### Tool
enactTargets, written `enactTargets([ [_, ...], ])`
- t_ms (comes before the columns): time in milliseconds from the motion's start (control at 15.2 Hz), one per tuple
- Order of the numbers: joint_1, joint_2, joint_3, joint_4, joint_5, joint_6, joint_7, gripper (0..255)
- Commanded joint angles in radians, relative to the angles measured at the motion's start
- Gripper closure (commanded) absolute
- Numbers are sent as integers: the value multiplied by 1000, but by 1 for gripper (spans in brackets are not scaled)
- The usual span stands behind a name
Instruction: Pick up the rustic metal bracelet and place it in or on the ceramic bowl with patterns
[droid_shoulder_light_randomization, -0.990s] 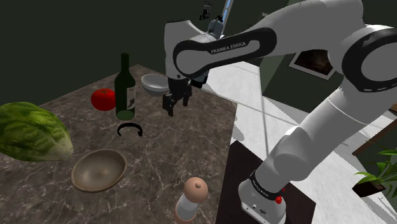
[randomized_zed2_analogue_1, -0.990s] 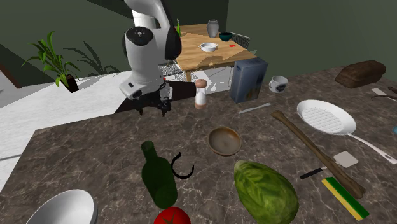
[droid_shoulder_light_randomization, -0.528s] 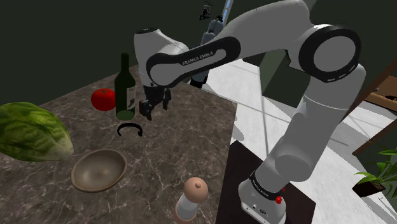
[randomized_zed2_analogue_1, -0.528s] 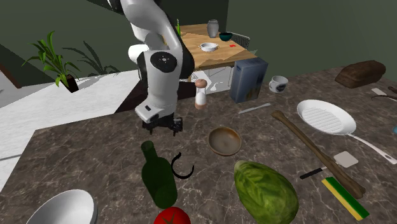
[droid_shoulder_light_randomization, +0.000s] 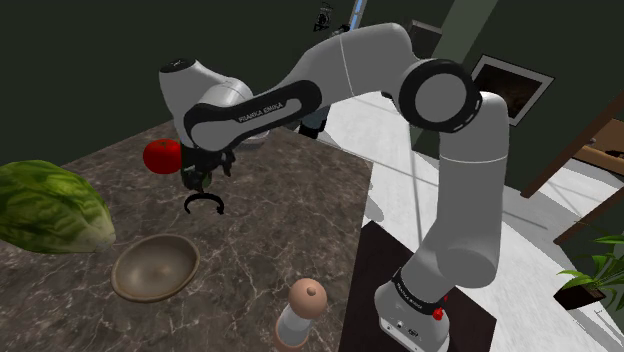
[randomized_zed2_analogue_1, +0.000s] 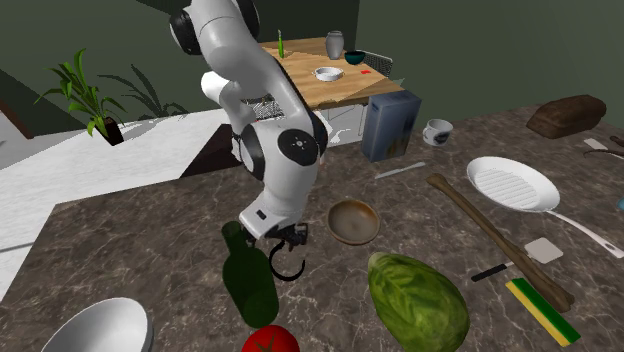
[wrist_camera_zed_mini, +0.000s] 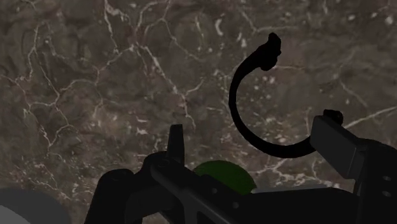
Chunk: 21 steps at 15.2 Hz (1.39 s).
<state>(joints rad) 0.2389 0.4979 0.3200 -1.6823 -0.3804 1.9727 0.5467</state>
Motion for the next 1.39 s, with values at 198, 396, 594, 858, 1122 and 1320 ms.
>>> enactTargets([
  [198, 14, 57, -14, 14, -30, 40, 22, 0],
  [396, 11, 72, -20, -4, -40, 72, 28, 0],
  [594, 10, 75, -20, -8, -42, 78, 30, 0],
  [858, 9, 76, -19, -7, -43, 77, 30, 0],
  [1122, 8, 81, -19, 8, -42, 68, 24, 255],
  [1320, 11, 84, -19, 8, -43, 70, 30, 255],
])
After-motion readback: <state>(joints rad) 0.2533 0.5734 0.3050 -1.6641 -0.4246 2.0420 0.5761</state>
